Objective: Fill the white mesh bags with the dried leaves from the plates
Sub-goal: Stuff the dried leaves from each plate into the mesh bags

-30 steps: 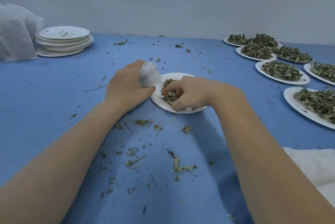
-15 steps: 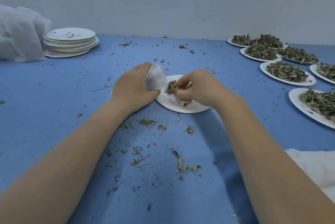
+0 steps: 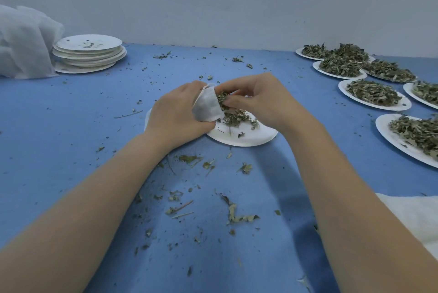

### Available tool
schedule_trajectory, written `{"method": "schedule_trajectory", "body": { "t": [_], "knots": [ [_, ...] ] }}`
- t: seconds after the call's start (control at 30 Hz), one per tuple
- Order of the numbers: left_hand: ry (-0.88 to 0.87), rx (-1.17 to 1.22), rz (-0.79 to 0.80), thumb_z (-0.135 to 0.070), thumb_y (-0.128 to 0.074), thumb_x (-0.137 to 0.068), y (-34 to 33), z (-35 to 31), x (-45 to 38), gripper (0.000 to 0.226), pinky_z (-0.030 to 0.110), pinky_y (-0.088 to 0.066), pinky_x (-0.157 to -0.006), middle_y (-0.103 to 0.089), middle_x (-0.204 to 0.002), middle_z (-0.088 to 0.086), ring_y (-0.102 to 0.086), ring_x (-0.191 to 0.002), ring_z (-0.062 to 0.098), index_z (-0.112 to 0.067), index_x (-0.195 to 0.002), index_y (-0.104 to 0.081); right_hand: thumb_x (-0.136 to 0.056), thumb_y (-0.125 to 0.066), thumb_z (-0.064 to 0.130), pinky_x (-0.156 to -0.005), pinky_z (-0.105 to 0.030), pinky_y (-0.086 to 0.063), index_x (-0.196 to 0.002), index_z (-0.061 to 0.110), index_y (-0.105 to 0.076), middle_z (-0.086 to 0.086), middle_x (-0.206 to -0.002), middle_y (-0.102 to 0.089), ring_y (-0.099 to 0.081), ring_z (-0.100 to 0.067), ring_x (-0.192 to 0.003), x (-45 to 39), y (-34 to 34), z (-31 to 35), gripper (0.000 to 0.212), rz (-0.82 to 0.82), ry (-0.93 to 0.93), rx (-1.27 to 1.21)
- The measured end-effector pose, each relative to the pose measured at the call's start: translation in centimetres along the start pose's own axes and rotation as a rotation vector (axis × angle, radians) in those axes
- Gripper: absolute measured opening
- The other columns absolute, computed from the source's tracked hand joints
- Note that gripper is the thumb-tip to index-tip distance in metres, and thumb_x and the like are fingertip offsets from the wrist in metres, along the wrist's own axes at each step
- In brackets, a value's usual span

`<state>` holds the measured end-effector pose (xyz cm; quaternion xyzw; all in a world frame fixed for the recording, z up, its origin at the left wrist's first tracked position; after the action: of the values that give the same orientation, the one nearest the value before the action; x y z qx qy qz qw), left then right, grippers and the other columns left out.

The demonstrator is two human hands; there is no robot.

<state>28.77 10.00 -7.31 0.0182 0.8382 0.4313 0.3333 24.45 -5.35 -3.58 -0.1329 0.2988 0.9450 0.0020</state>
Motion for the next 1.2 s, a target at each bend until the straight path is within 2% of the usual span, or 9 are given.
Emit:
{"method": "schedule_trajectory", "body": {
  "t": [0.23,0.4,0.67,0.77,0.83,0.93,1.03,1.1,1.2],
  "knots": [
    [-0.011,0.079,-0.032,-0.035,-0.073,-0.068,-0.2,-0.5,0.1,0.046,0.034,-0.046,-0.073,-0.059,-0.091,-0.01,-0.057,-0.086,0.017,-0.021,-0.109,-0.057,-0.075,-0.068,0.0,-0.068,-0.006,-0.048,-0.093,0.02,-0.076,0.01,-0.081,-0.072,-0.066,0.003,-0.078,-0.3,-1.2,0.7,0.028,-0.041,0.06,0.02],
    [-0.039,0.092,-0.059,-0.035,-0.072,-0.068,-0.1,-0.4,0.0,0.041,0.024,-0.037,-0.066,-0.054,-0.082,-0.015,-0.052,-0.078,0.01,-0.021,-0.104,-0.059,-0.071,-0.07,0.003,-0.063,-0.009,-0.042,-0.085,0.017,-0.074,0.017,-0.064,-0.06,-0.061,-0.004,-0.067,-0.7,-1.9,1.1,0.021,-0.141,0.08,0.146],
    [-0.095,0.168,-0.056,-0.036,-0.076,-0.064,0.3,-1.7,0.2,0.036,0.02,-0.04,-0.069,-0.056,-0.082,-0.018,-0.055,-0.078,0.007,-0.019,-0.094,-0.064,-0.079,-0.057,0.002,-0.055,-0.029,-0.037,-0.066,0.009,-0.066,-0.01,-0.062,-0.055,-0.041,-0.015,-0.059,-0.8,-2.2,1.5,0.017,-0.025,0.071,0.404],
    [-0.081,0.123,0.05,-0.049,-0.063,-0.059,0.0,-2.5,0.1,0.027,0.003,-0.03,-0.061,-0.045,-0.068,-0.025,-0.046,-0.072,-0.012,-0.038,-0.072,-0.042,-0.076,-0.054,0.004,-0.058,-0.032,-0.041,-0.078,0.004,-0.068,-0.014,-0.075,-0.064,-0.048,-0.019,-0.065,-1.0,-2.6,1.2,0.014,-0.087,0.043,0.556],
    [-0.095,0.068,0.089,-0.05,-0.061,-0.058,-0.2,-2.7,0.0,0.032,0.0,-0.029,-0.062,-0.044,-0.069,-0.026,-0.042,-0.074,-0.021,-0.038,-0.073,-0.035,-0.074,-0.055,0.008,-0.053,-0.026,-0.037,-0.069,0.009,-0.065,-0.006,-0.065,-0.06,-0.05,-0.02,-0.065,-0.9,-2.5,1.0,0.011,-0.144,-0.002,0.501],
    [-0.115,0.065,0.1,-0.048,-0.071,-0.059,0.0,-2.2,-0.3,0.048,0.01,-0.037,-0.067,-0.054,-0.084,-0.023,-0.049,-0.079,-0.005,-0.036,-0.097,-0.045,-0.069,-0.055,0.008,-0.049,-0.023,-0.03,-0.06,0.018,-0.059,0.001,-0.057,-0.054,-0.045,-0.018,-0.06,-0.7,-2.1,0.7,0.014,-0.229,-0.01,0.406],
    [-0.158,-0.023,0.057,-0.034,-0.075,-0.064,0.5,-1.4,-0.5,0.066,0.031,-0.044,-0.068,-0.061,-0.104,-0.003,-0.057,-0.085,0.022,-0.02,-0.123,-0.048,-0.069,-0.053,0.001,-0.046,-0.021,-0.035,-0.076,0.018,-0.072,0.01,-0.058,-0.063,-0.045,-0.006,-0.049,-0.6,-1.6,0.7,0.026,-0.23,0.015,0.231],
    [-0.133,-0.088,0.002,-0.023,-0.072,-0.067,0.8,-0.9,-0.6,0.062,0.033,-0.041,-0.065,-0.061,-0.106,0.005,-0.057,-0.085,0.031,-0.014,-0.124,-0.048,-0.075,-0.056,-0.002,-0.042,-0.008,-0.033,-0.086,0.021,-0.075,0.024,-0.052,-0.059,-0.049,0.003,-0.044,-0.4,-1.3,0.7,0.032,-0.156,0.034,0.041],
    [-0.114,-0.173,-0.033,-0.019,-0.07,-0.071,1.0,-0.1,-0.8,0.057,0.033,-0.038,-0.065,-0.061,-0.109,0.01,-0.057,-0.087,0.035,-0.01,-0.123,-0.051,-0.083,-0.062,0.006,-0.05,-0.006,-0.038,-0.081,0.031,-0.073,0.026,-0.066,-0.066,-0.06,0.004,-0.057,-0.4,-0.1,-0.1,0.027,-0.217,0.053,-0.103]
  ]
}}
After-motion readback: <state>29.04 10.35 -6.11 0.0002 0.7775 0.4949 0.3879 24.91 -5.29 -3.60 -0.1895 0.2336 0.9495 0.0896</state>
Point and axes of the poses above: each hand's wrist, its own x-axis away from the middle knuckle, its own y-axis out of the back of the hand, z = x × y, the point moved 3 cm from there along -x, towards the middle knuckle
